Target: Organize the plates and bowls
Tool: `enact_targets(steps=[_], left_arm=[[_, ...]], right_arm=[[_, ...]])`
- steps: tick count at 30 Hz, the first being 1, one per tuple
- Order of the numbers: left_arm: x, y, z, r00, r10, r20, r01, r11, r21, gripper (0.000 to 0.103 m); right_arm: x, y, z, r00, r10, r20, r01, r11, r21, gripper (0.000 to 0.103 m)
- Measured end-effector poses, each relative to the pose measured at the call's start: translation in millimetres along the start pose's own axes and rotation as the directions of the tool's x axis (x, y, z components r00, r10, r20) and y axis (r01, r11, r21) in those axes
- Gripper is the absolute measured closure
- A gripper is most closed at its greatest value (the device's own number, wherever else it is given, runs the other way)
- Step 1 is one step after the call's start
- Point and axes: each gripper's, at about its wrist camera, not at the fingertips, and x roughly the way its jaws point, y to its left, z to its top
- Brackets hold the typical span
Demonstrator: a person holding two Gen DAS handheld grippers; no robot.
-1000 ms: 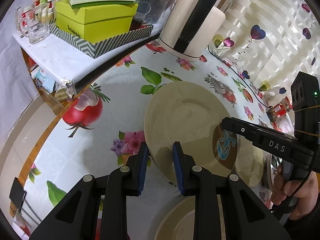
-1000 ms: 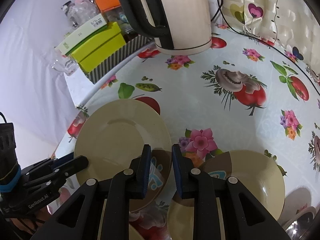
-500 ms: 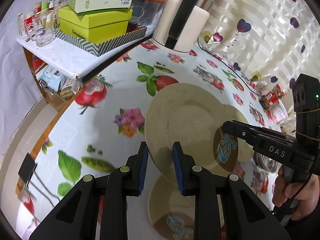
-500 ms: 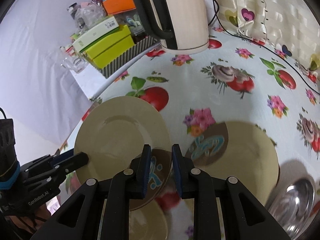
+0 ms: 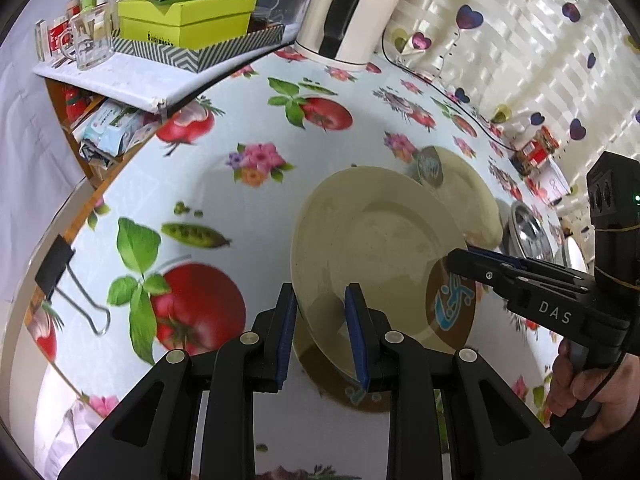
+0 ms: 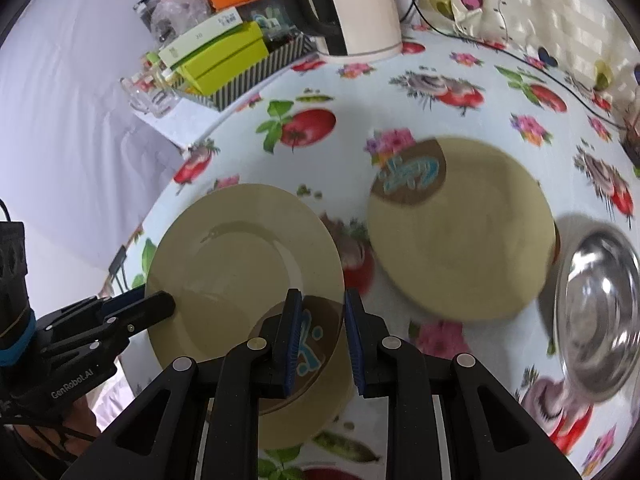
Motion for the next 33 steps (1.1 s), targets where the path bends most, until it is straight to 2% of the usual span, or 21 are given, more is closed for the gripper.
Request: enact_targets(steps=[14,33], left_arm=[[2,-3,-18,1.0,0.005,-0.031,-0.004,1.0,0.009,0.077],[9,-3,-21,0.998,0.027,-0.048,-0.026,0.999,0.026,0.077]], right_arm=[[0,3,-29,0.999,-0.032,-0.025,0.032,0.999,-0.001,0.081],[8,5,-33,0.997,-0.073,-0.034,0.072,0.997,-0.03,0.08]])
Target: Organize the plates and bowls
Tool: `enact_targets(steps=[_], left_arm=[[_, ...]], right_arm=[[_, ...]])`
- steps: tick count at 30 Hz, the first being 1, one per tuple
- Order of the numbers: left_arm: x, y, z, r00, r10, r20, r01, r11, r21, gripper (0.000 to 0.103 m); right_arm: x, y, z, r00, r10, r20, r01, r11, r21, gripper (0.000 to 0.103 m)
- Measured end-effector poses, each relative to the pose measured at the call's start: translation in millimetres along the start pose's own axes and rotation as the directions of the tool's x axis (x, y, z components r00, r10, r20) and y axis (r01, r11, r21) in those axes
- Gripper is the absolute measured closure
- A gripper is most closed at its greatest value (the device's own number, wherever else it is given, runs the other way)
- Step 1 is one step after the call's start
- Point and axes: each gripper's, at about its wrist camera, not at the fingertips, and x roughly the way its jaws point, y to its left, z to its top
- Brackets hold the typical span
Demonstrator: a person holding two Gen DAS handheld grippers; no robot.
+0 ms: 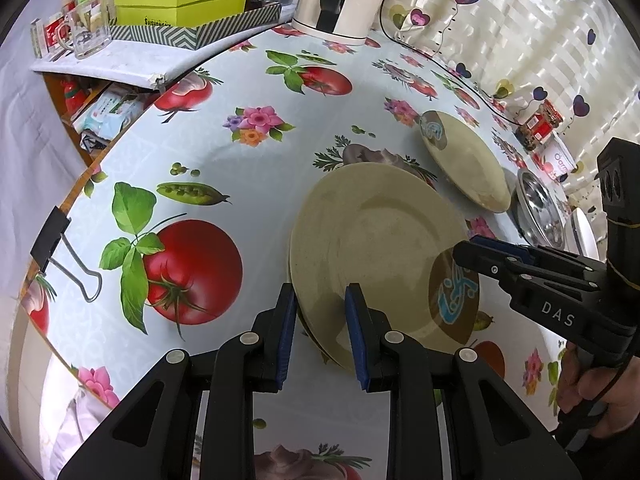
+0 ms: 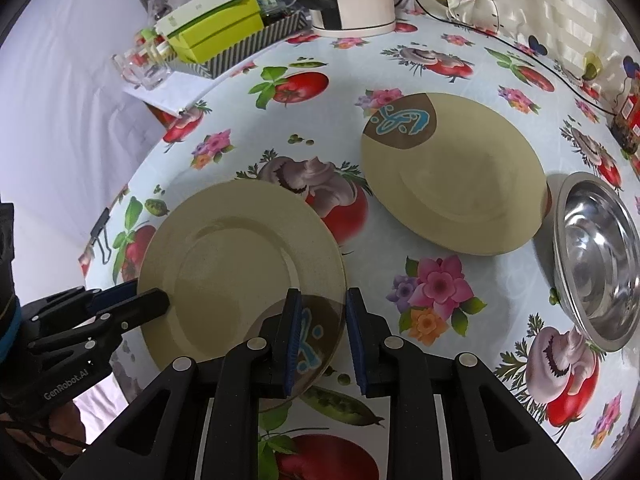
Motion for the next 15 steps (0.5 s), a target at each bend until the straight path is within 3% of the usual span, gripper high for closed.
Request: enact_targets(steps=[8,15], left_arm=[[-3,3,0,1.0,-0.001,0.012,0.001,1.0,-0.005,0.077],[-7,5,3,0.999,-0.013,0.037,0.013,1.0,0.0,0.077]], right_arm=[[-1,1,-1,1.0,0.005,0.004,-0.005,1.0,-0.003,0.079],[-11,-4,-4,0.999,0.008,0.037,-0.008,1.0,0.002,0.07]])
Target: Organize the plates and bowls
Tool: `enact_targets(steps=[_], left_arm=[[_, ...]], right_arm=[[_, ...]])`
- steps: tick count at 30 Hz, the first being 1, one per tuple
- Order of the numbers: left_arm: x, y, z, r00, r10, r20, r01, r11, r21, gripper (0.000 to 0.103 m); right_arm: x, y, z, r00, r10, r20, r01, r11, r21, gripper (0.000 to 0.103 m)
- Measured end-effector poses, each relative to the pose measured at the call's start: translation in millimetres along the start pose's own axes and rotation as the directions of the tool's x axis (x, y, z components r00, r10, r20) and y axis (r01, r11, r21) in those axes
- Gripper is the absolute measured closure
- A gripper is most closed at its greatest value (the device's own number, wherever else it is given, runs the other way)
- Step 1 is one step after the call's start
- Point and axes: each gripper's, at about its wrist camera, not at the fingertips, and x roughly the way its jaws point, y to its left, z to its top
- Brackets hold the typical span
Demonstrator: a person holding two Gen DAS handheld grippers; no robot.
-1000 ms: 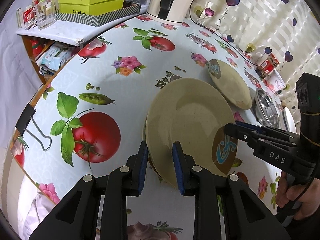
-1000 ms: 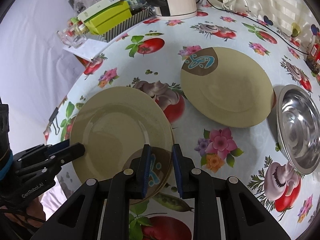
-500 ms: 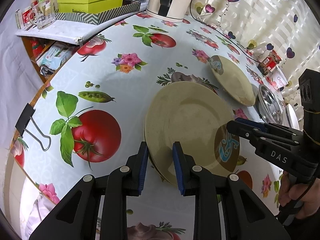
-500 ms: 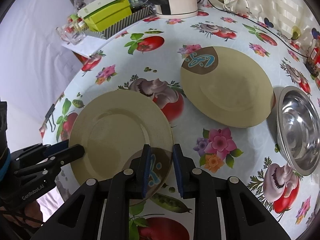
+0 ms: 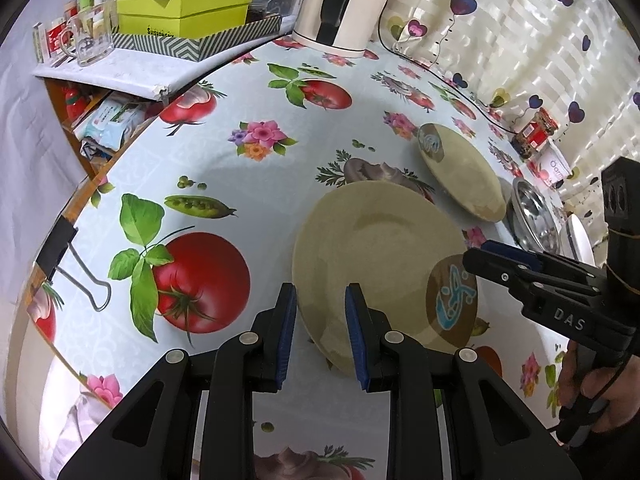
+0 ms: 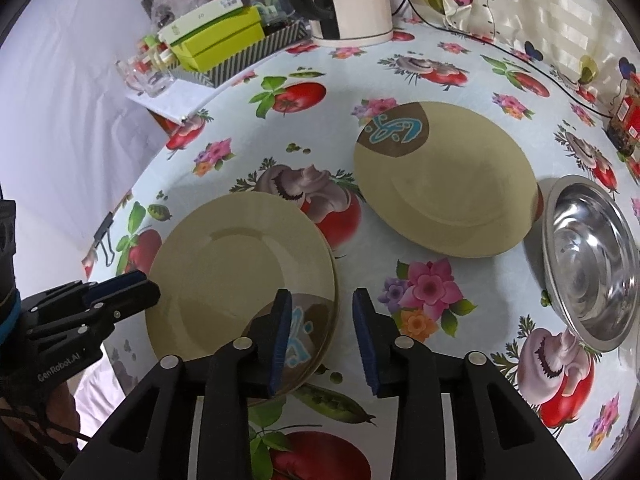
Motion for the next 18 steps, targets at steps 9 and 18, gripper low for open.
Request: enact_targets(steps=[9,18], left_arm=[[6.0,1.6,3.3,1.0,0.008,0.001,-0.008,1.0,0.001,0.077],[4.9,-0.3,0.5,1.0,0.004,-0.011,-0.004,1.0,0.0,0.077]], right_arm=[[-3.1,-8.7,-5.1,1.0,0.021,0.019,-0.022,0.999,0.041,0.059],[1.8,-1.6,-7.6,0.999,0.046,-0.001,-0.046,0.999,0.021,0.073]])
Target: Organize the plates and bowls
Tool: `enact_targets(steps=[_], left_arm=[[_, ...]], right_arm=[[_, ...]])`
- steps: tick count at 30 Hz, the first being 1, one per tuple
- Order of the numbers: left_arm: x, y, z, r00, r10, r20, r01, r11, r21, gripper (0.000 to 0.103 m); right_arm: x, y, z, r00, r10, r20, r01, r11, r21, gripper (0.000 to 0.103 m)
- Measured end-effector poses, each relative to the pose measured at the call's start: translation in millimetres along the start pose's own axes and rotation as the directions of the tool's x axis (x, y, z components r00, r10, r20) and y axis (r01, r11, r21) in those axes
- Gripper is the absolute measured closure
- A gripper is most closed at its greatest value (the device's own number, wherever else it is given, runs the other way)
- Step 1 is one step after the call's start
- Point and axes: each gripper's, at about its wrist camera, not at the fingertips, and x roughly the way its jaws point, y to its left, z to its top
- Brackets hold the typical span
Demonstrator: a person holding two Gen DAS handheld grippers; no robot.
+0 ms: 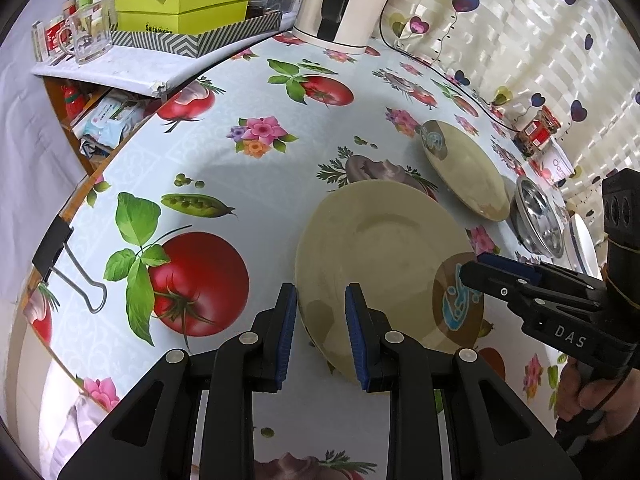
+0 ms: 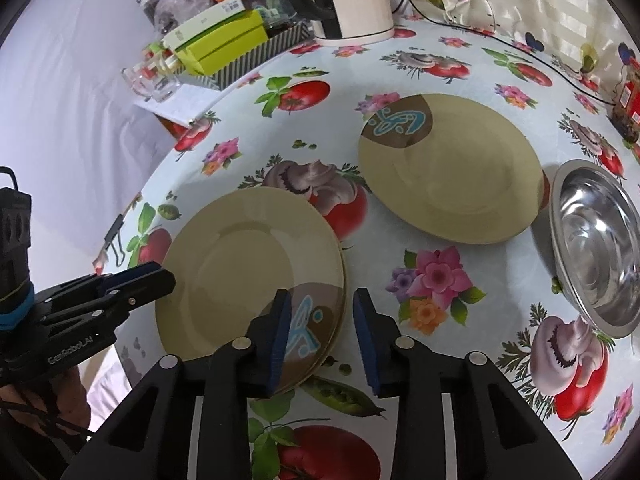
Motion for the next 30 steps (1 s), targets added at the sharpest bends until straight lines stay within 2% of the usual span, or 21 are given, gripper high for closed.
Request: enact_targets(steps=[12,30], left_arm=[[-16,-3,6,0.999,-0.005,0.039,0.004,1.0,0.001,0.077],[-25,-45,30,0.995,-0.075,0.07,0.07,0.995,0.064,0.077]], right_arm=[[-9,1,0,1.0,0.004,0.016,-0.004,1.0,-0.009,0.073],[-58,-5,10,0.993,-0.048,0.111,0.049,0.999,-0.012,0.073]])
